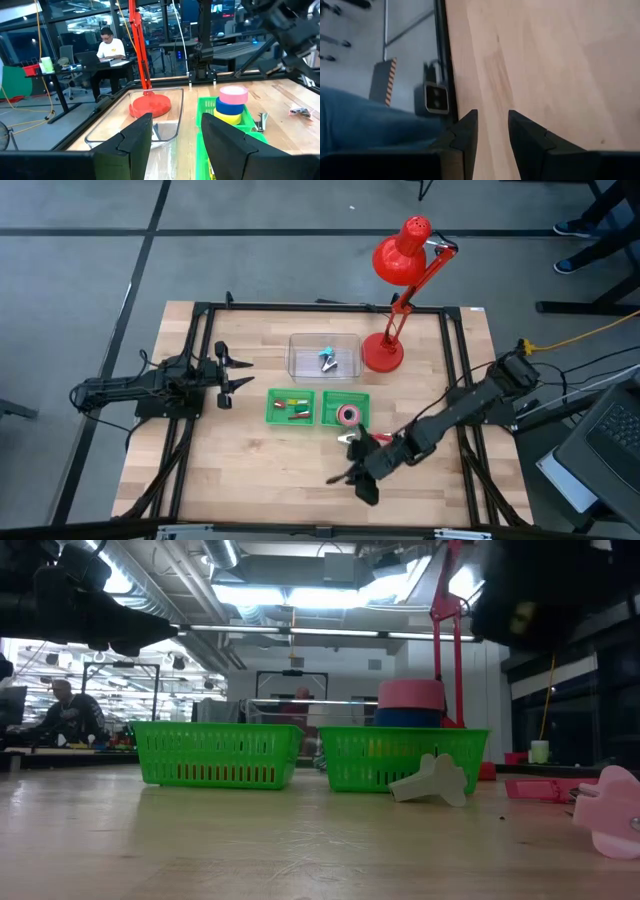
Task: Pick and place Stapler, Stapler remover, tape
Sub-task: Put the pink staple remover into the transparent bin
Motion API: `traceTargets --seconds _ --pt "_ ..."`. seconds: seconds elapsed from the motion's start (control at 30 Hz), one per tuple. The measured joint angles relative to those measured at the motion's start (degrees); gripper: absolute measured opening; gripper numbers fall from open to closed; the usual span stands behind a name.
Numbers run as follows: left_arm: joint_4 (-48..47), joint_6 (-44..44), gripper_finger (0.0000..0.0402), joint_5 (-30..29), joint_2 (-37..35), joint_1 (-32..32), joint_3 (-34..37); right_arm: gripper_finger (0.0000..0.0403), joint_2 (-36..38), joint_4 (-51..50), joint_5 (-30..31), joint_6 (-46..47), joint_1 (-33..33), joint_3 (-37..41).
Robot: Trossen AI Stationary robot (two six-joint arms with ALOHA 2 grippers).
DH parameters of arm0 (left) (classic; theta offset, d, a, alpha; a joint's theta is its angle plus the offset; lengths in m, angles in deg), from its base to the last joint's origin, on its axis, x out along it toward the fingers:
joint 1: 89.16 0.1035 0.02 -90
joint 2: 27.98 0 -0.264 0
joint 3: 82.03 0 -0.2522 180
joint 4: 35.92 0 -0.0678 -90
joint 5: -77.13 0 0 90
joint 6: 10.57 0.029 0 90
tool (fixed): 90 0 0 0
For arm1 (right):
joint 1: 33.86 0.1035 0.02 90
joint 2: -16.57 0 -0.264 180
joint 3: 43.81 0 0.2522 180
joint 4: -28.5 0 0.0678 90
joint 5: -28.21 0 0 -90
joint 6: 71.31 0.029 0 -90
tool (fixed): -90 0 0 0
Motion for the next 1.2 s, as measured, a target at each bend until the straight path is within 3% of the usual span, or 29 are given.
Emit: traceTargets --seconds 0.27,0.63,0.83,1.2 --pt "0.0 0.0 0.0168 0.0 0.0 0.0 0.0 0.0109 -4.1 -1.7 3.2 0.0 4.1 0.0" --pt "0.0 0.0 0.0168 0.0 0.0 0.0 0.0 0.0106 -4.3 -9.0 8.2 -2.0 7.2 0.3" --pt "0.0 0.0 0.0168 0.0 0.0 0.0 0.0 0.0107 -4.3 -8.7 16.4 -3.1 9.5 0.3" --pt "0.0 0.0 0.0168 0.0 0.0 0.0 0.0 0.0201 -5.6 -8.2 16.0 1.3 10.7 0.4"
